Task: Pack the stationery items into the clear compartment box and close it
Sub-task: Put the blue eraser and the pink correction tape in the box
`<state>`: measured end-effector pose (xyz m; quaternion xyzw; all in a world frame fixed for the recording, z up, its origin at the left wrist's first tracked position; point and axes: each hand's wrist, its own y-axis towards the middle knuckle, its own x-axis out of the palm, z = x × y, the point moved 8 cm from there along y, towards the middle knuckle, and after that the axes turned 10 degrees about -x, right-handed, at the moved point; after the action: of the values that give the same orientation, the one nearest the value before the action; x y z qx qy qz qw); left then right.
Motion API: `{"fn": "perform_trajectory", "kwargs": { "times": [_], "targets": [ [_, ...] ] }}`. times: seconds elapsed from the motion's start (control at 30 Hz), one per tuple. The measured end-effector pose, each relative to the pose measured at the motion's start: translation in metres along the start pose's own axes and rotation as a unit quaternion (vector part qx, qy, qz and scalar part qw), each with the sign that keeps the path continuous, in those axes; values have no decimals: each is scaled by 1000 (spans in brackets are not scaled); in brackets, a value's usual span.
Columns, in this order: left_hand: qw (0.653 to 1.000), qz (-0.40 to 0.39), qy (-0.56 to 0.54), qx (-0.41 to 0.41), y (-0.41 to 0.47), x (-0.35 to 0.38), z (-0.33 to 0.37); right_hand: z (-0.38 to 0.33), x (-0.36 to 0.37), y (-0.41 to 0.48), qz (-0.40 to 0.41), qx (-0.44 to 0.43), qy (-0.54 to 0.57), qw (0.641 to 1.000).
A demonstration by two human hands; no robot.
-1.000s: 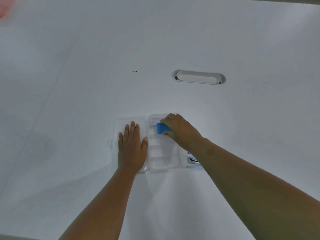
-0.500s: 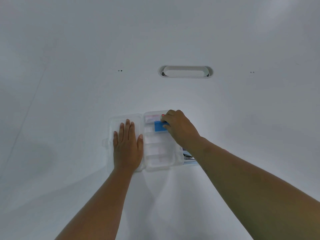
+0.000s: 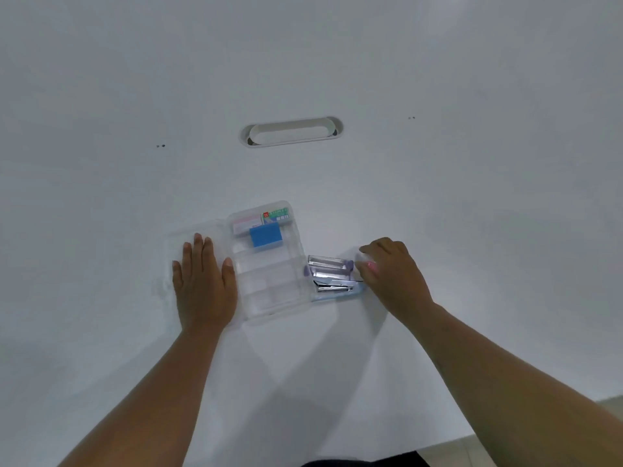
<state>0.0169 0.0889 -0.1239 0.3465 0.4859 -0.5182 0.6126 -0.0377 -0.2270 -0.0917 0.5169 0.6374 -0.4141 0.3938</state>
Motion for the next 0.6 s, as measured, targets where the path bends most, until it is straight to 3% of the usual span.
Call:
{"fn": "perform_trajectory", "kwargs": {
  "times": [0.33,0.5,0.6],
  "targets": [
    [1000,-4,-4,-3,0,-2,2,8,-2,-11,37,10,19,999],
    [1000,-22,-15,7,0,-5,1,-61,-31,37,85,-105,22,991],
    [999,-26,-12,15,0,-7,-4,-117,-25,60,51,-201,23,978]
  ]
}}
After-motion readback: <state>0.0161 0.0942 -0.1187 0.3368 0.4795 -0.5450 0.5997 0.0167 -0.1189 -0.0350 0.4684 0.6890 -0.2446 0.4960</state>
